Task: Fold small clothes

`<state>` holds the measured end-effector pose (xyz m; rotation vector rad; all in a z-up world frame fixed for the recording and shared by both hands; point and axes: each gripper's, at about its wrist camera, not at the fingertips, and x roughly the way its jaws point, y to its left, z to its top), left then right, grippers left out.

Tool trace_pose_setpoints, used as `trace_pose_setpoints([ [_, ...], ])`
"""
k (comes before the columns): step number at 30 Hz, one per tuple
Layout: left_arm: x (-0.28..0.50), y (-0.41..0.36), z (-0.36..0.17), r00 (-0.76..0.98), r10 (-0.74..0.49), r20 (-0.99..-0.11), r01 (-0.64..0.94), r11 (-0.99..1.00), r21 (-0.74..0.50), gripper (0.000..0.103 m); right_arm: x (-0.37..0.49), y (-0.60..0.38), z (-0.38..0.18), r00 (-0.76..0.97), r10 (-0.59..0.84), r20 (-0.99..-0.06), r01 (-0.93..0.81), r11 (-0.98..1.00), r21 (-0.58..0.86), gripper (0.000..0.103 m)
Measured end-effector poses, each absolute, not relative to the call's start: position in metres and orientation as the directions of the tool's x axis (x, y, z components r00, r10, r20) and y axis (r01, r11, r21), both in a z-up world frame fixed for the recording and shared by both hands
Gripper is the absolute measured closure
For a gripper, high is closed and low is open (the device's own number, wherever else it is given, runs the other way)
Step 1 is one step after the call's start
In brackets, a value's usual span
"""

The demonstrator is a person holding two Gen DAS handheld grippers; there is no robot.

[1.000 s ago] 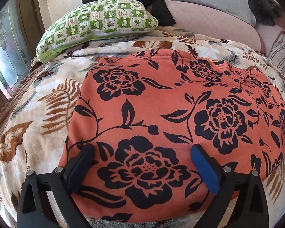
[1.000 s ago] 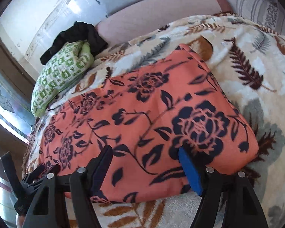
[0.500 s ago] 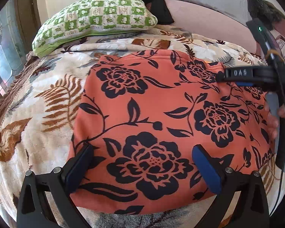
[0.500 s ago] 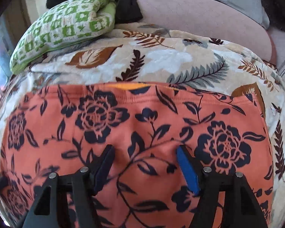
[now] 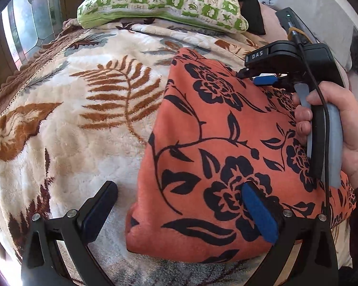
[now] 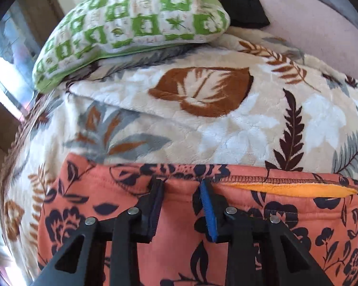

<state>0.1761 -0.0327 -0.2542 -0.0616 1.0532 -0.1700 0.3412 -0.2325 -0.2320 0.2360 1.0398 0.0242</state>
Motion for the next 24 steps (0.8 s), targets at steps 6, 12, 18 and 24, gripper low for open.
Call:
trace_pose_setpoints([
  [6, 0.174, -0.014, -0.244, 0.537, -0.105, -0.837, 0.028, 0.994, -0.106, 0.000, 0.312, -0.256, -0.201, 0.616, 0.156, -0.772, 0.128, 0.947, 0.294, 0.069],
  [12, 0.174, -0.004, -0.244, 0.552, -0.022, -0.833, -0.009, 0.999, -0.033, 0.000, 0.232, -0.296, -0.180, 0.641, 0.097, -0.762, 0.135, 0.962, 0.236, 0.065],
  [18, 0.174, -0.001, -0.251, 0.554, -0.034, -0.832, -0.007, 0.999, -0.046, 0.000, 0.141, -0.368, -0.204, 0.566, -0.042, -0.823, 0.292, 0.944, 0.153, 0.065],
  [24, 0.167, 0.018, -0.249, 0.547, -0.099, -0.831, -0.060, 0.986, -0.157, 0.000, 0.085, -0.399, -0.220, 0.578, -0.072, -0.813, 0.368, 0.912, 0.181, 0.066],
])
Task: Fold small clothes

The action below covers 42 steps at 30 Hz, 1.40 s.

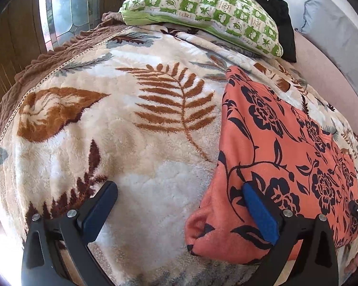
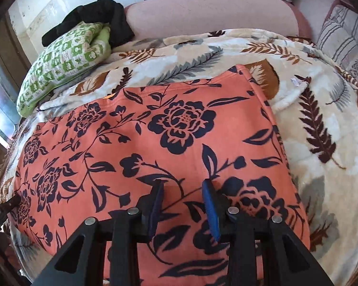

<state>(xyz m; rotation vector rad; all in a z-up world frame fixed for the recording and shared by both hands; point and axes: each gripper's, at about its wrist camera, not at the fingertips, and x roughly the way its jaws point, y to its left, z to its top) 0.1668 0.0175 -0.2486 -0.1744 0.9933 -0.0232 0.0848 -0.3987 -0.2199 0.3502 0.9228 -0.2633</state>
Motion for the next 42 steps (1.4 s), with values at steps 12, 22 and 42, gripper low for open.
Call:
trace_pose_setpoints([
  [12, 0.102, 0.021, -0.230, 0.606, -0.123, -0.786, -0.041, 0.982, -0.186, 0.000, 0.097, -0.303, -0.198, 0.667, 0.106, -0.737, 0.109, 0.965, 0.238, 0.066],
  [22, 0.118, 0.005, -0.250, 0.538, -0.395, -0.745, 0.020, 0.889, -0.457, 0.070, 0.110, -0.271, -0.230, 0.622, 0.114, -0.775, 0.049, 0.982, 0.183, 0.065],
  [42, 0.141, -0.016, -0.231, 0.663, -0.369, -0.651, 0.065, 0.895, -0.442, 0.078, 0.116, -0.284, -0.232, 0.617, 0.225, -0.755, 0.034, 0.950, 0.311, 0.056],
])
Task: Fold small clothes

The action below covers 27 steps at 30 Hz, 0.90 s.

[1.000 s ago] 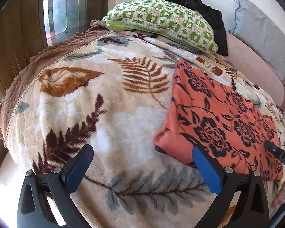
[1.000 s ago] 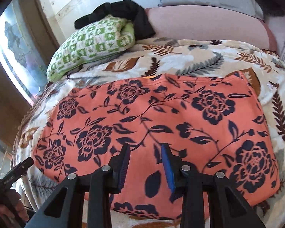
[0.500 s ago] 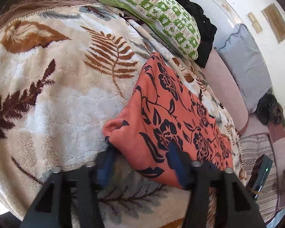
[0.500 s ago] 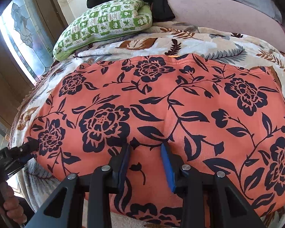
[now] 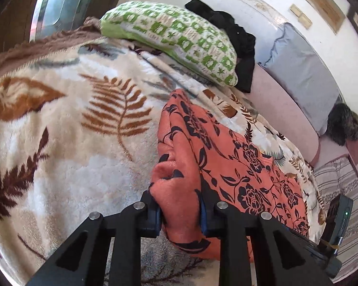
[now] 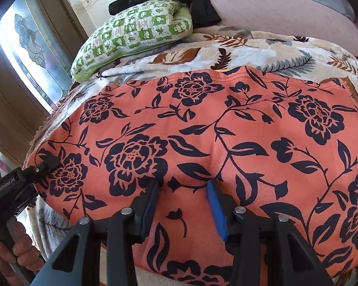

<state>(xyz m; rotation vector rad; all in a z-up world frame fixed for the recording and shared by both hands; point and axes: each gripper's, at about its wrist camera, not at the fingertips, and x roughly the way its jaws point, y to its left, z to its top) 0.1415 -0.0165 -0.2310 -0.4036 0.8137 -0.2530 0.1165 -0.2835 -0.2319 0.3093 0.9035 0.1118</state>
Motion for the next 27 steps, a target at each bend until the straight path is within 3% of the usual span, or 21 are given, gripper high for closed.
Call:
trace_pose_setpoints([
  [1, 0.142, -0.021, -0.229, 0.669, -0.353, -0.654, 0.079, 0.909, -0.409, 0.077, 0.116, -0.285, -0.232, 0.617, 0.234, -0.752, 0.036, 0.946, 0.323, 0.056],
  [3, 0.147, -0.026, -0.234, 0.665, -0.310, -0.679, 0.071, 0.932, -0.356, 0.060, 0.116, -0.287, -0.233, 0.617, 0.249, -0.747, 0.036, 0.939, 0.343, 0.056],
  [4, 0.151, -0.026, -0.242, 0.645, -0.293, -0.705, 0.047, 0.937, -0.346, 0.034, 0.116, -0.287, -0.233, 0.618, 0.253, -0.744, 0.037, 0.936, 0.350, 0.056],
  [5, 0.155, -0.024, -0.251, 0.618, -0.295, -0.728, 0.021, 0.933, -0.360, 0.023, 0.116, -0.288, -0.234, 0.619, 0.256, -0.743, 0.038, 0.935, 0.354, 0.056],
  [8, 0.158, -0.022, -0.258, 0.630, -0.308, -0.713, 0.005, 0.920, -0.393, 0.028, 0.115, -0.287, -0.234, 0.624, 0.253, -0.740, 0.030, 0.938, 0.347, 0.056],
  [9, 0.159, -0.024, -0.255, 0.641, -0.308, -0.703, 0.028, 0.925, -0.380, 0.038, 0.115, -0.287, -0.234, 0.626, 0.251, -0.739, 0.029, 0.939, 0.344, 0.056],
  [10, 0.160, -0.027, -0.254, 0.645, -0.283, -0.710, 0.035, 0.939, -0.342, 0.067, 0.115, -0.287, -0.234, 0.627, 0.251, -0.738, 0.027, 0.939, 0.343, 0.056],
  [11, 0.161, -0.030, -0.253, 0.648, -0.258, -0.716, 0.042, 0.951, -0.305, 0.071, 0.115, -0.288, -0.234, 0.627, 0.253, -0.737, 0.026, 0.939, 0.344, 0.056],
  [16, 0.158, -0.038, -0.248, 0.662, -0.229, -0.713, 0.068, 0.967, -0.247, 0.075, 0.113, -0.291, -0.235, 0.634, 0.264, -0.727, 0.028, 0.931, 0.363, 0.056],
  [27, 0.154, -0.039, -0.237, 0.683, -0.232, -0.693, 0.079, 0.966, -0.246, 0.076, 0.108, -0.286, -0.235, 0.645, 0.235, -0.728, 0.030, 0.943, 0.331, 0.057],
])
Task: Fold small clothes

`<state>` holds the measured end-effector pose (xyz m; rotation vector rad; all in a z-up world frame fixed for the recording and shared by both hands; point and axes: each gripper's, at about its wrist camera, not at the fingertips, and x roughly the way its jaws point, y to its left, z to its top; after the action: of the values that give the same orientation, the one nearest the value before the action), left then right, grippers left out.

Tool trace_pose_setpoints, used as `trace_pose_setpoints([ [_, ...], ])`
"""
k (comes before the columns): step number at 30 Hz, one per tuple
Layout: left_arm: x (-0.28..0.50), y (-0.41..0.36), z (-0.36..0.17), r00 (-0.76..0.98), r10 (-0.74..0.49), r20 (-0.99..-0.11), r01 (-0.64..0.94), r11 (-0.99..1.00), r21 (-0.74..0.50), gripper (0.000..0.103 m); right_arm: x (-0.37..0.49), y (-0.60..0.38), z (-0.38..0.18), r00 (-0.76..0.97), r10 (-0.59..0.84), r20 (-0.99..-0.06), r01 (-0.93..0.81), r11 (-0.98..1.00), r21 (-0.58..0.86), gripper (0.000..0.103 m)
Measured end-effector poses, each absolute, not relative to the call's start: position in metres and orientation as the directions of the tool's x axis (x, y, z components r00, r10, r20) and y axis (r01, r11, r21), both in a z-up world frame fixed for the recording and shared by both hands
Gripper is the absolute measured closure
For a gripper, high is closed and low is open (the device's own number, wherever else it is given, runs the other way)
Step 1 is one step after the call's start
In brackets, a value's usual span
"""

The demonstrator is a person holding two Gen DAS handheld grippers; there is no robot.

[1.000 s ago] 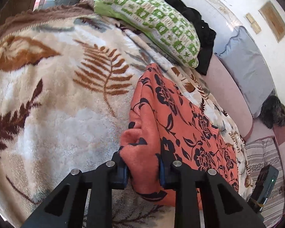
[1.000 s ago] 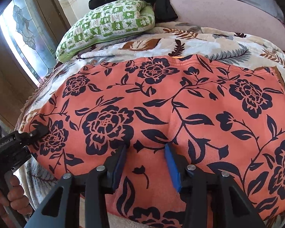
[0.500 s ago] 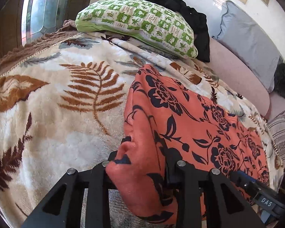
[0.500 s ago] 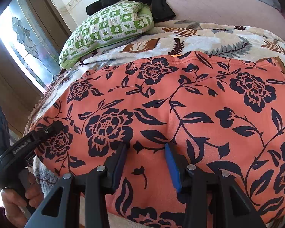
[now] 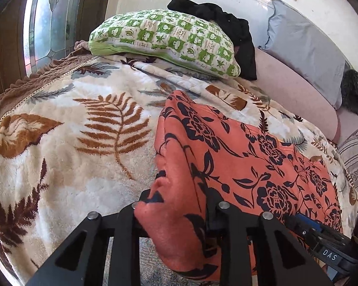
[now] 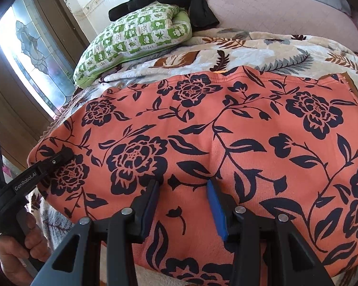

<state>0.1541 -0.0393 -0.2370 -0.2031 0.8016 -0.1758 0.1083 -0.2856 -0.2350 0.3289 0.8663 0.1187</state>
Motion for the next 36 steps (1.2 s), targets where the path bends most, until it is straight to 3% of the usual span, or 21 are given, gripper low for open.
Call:
trace_pose_setpoints([
  [15, 0.157, -0.037, -0.245, 0.671, -0.205, -0.712, 0.047, 0.971, -0.235, 0.072, 0.108, -0.284, -0.217, 0.623, 0.153, -0.767, 0.104, 0.956, 0.275, 0.057],
  [18, 0.158, -0.036, -0.249, 0.662, -0.191, -0.724, 0.026, 0.972, -0.233, 0.066, 0.111, -0.287, -0.233, 0.599, 0.128, -0.791, 0.125, 0.960, 0.251, 0.059],
  [19, 0.158, -0.036, -0.251, 0.658, -0.181, -0.731, 0.017, 0.974, -0.226, 0.057, 0.113, -0.283, -0.232, 0.594, 0.112, -0.796, 0.107, 0.971, 0.216, 0.059],
  [21, 0.159, -0.035, -0.255, 0.652, -0.179, -0.737, 0.015, 0.975, -0.224, 0.053, 0.126, -0.277, -0.222, 0.525, 0.087, -0.847, 0.092, 0.983, 0.158, 0.057],
  [23, 0.159, -0.035, -0.257, 0.656, -0.187, -0.731, 0.025, 0.974, -0.226, 0.056, 0.144, -0.276, -0.207, 0.473, 0.131, -0.871, 0.091, 0.976, 0.196, 0.057],
  [25, 0.159, -0.037, -0.256, 0.658, -0.199, -0.726, 0.042, 0.973, -0.228, 0.067, 0.166, -0.272, -0.184, 0.470, 0.162, -0.867, 0.073, 0.973, 0.221, 0.054],
  [27, 0.158, -0.040, -0.254, 0.663, -0.195, -0.723, 0.054, 0.975, -0.213, 0.072, 0.194, -0.257, -0.162, 0.464, 0.184, -0.867, 0.027, 0.975, 0.221, 0.035],
  [28, 0.158, -0.041, -0.253, 0.663, -0.191, -0.724, 0.059, 0.977, -0.204, 0.073, 0.208, -0.248, -0.152, 0.467, 0.201, -0.861, 0.000, 0.974, 0.227, 0.032],
  [36, 0.147, -0.059, -0.237, 0.723, -0.170, -0.669, 0.155, 0.984, -0.083, 0.077, 0.313, -0.142, -0.130, 0.326, 0.230, -0.917, -0.189, 0.966, 0.175, 0.031],
])
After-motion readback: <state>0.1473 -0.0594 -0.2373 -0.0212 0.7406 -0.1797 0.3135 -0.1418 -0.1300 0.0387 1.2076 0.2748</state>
